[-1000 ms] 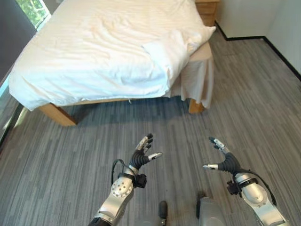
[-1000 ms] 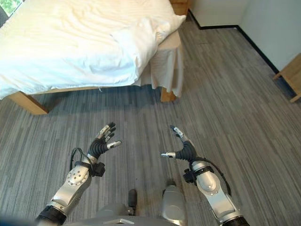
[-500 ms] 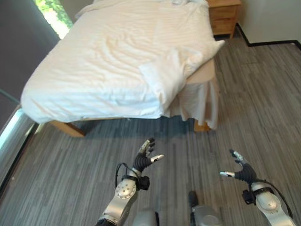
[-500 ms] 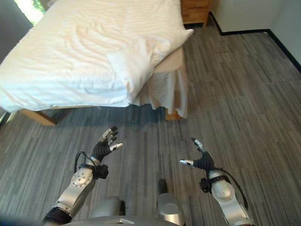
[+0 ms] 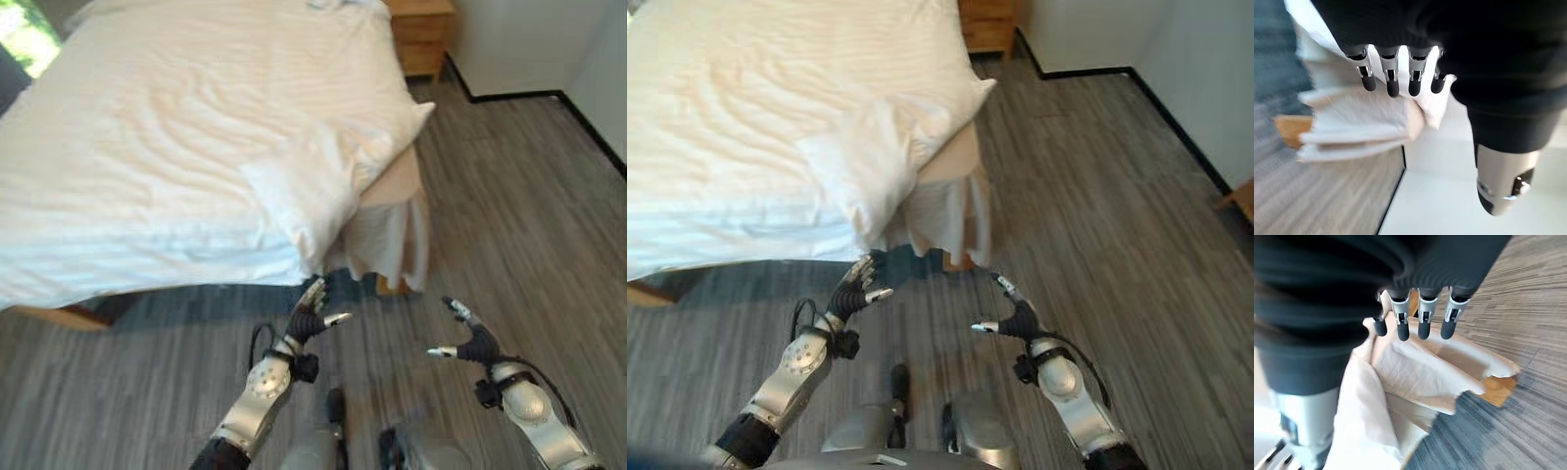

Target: Making the bed.

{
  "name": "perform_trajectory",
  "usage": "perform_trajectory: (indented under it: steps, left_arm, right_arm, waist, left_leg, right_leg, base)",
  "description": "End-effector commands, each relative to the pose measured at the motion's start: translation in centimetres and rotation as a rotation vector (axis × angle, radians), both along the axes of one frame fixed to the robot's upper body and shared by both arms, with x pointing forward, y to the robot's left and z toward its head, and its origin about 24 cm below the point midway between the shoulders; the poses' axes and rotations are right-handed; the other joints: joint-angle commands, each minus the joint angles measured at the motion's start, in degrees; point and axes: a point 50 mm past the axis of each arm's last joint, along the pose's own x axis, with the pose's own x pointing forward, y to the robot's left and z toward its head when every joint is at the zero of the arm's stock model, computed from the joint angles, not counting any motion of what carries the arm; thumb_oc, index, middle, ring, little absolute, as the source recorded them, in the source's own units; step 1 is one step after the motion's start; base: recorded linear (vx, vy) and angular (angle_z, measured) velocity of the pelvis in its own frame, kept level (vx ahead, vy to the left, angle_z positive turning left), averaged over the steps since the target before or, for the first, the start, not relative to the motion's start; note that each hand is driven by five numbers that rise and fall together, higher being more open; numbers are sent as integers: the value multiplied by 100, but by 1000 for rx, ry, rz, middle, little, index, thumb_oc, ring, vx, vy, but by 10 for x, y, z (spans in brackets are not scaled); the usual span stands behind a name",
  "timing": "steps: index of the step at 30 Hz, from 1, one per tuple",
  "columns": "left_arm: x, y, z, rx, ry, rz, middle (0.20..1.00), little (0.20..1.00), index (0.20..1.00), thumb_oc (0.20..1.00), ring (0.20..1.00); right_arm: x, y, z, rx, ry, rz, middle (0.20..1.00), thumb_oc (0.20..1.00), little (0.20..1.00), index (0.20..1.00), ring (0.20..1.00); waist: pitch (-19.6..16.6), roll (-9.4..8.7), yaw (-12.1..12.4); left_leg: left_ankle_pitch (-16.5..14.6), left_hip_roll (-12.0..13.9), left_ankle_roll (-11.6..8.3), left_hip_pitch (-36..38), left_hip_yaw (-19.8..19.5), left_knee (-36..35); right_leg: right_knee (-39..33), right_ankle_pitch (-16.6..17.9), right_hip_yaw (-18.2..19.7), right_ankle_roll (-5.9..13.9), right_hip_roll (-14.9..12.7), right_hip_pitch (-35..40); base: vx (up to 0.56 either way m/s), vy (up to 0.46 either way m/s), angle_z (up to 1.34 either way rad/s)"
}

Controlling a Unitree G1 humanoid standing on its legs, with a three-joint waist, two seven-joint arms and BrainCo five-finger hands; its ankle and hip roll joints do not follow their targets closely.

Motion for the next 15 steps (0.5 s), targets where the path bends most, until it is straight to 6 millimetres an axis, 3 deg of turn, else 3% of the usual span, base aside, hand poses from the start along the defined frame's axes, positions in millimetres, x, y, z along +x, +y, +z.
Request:
perform_trajectory:
  steps: [1, 3, 5, 6, 8, 11, 12, 15]
  left_arm:
    - [11, 8, 31, -1, -170, 15, 1000, 1000, 1000, 1000, 1000]
    - [12, 11, 32, 13, -177, 34, 1000, 1000, 1000, 1000, 1000]
    - [12, 13, 32, 22, -179, 35, 1000, 1000, 1000, 1000, 1000]
    - [12, 18, 32, 28, -185, 61, 1000, 1000, 1000, 1000, 1000]
    - [9, 24, 29, 35, -176, 93, 1000, 1000, 1000, 1000, 1000]
    - [5, 33, 22, 34, -148, 146, 1000, 1000, 1000, 1000, 1000]
    - [3, 34, 20, 36, -138, 156, 1000, 1000, 1000, 1000, 1000]
    - [3, 37, 20, 68, -152, 183, 1000, 1000, 1000, 1000, 1000]
  right_arm:
    - [7, 6, 9, 16, -69, 11, 1000, 1000, 1000, 1000, 1000]
    - [5, 5, 5, 23, -49, -5, 1000, 1000, 1000, 1000, 1000]
    - [2, 4, 3, 26, -41, -13, 1000, 1000, 1000, 1000, 1000]
    - [-3, 0, 1, 13, -24, -19, 1000, 1000, 1000, 1000, 1000]
    - [-5, -1, -1, 5, -14, -13, 1000, 1000, 1000, 1000, 1000]
    - [-2, 1, 3, -4, -28, 7, 1000, 1000, 1000, 1000, 1000]
    - [-2, 2, 3, 1, -28, 13, 1000, 1000, 1000, 1000, 1000]
    - [-4, 2, 0, 6, -19, 4, 1000, 1000, 1000, 1000, 1000]
  waist:
    - [-304, -146, 12]
    - [-400, -218, -11]
    - [-462, -270, -18]
    - [-594, -363, 14]
    - [-652, -387, 88]
    - [-513, -275, 194]
    - [-480, -266, 165]
    - [-465, -272, 92]
  left_leg:
    - [-426, 107, -547, 211, -85, 30]
    - [-571, 47, -581, 301, -133, 30]
    - [-645, 8, -592, 365, -178, 30]
    - [-734, -76, -591, 405, -129, 30]
    - [-795, -27, -597, 422, -52, 30]
    - [-810, 144, -642, 455, 175, 30]
    - [-841, 160, -649, 496, 220, 30]
    - [-868, 175, -679, 528, 124, 30]
  right_leg:
    - [-1966, 1213, 83, 376, -493, 379]
    - [-3184, 1305, 101, 371, -625, 511]
    - [-3628, 1399, 155, 389, -674, 677]
    - [-4009, 1548, 203, 487, -753, 986]
    - [-3821, 1629, 137, 501, -747, 963]
    - [-2816, 1739, -820, 558, -874, 392]
    - [-2742, 1760, -984, 545, -888, 258]
    - [-3069, 1623, -915, 437, -682, 250]
  base:
    - [317, -98, 10]
    - [382, -95, 42]
    - [246, -26, 38]
    - [192, -15, 36]
    - [168, -52, 34]
    - [94, -38, -39]
    - [73, -24, -47]
    - [174, -71, -17]
